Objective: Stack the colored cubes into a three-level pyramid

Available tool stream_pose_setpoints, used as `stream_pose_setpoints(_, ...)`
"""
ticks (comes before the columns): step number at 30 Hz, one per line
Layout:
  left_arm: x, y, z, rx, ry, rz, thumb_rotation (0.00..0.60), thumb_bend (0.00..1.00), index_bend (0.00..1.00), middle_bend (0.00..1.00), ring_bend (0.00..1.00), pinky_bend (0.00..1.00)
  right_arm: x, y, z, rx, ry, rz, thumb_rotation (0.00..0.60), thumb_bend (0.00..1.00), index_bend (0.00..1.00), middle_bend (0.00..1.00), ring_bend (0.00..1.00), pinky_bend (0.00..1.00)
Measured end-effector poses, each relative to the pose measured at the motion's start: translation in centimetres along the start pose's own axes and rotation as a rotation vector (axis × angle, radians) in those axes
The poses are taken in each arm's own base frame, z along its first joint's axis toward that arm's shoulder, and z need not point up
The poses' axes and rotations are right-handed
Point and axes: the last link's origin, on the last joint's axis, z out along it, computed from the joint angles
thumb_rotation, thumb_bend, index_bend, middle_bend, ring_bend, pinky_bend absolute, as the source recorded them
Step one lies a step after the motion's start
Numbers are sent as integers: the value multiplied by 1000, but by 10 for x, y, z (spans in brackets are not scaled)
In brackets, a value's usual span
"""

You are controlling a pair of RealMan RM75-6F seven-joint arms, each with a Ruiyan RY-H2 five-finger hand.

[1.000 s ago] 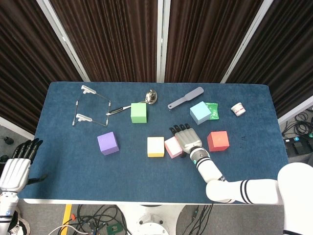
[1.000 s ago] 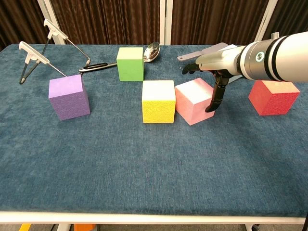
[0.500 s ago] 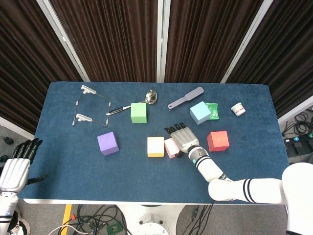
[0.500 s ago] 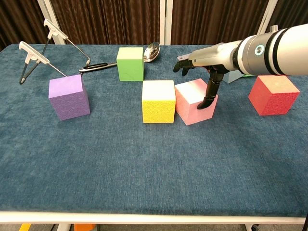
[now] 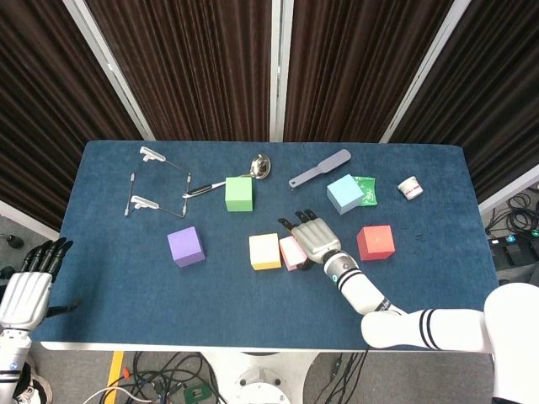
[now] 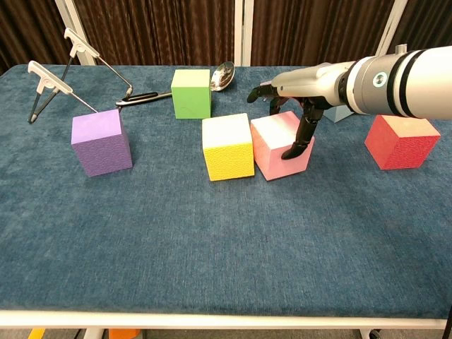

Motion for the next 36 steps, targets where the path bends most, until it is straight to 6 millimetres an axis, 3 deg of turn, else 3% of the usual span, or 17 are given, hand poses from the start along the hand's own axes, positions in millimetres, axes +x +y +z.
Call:
stream_pose_setpoints(11, 0, 1, 0, -4, -1, 1, 600, 0, 33, 52, 0, 95, 0, 5, -4, -59, 27, 29, 600, 141, 0, 502, 1, 0)
stream_pose_setpoints(36, 0, -3, 1, 1, -12, -3, 600, 0, 33, 52, 0, 95, -7, -13, 10, -81, 15, 87, 600, 142, 0, 512, 12, 0)
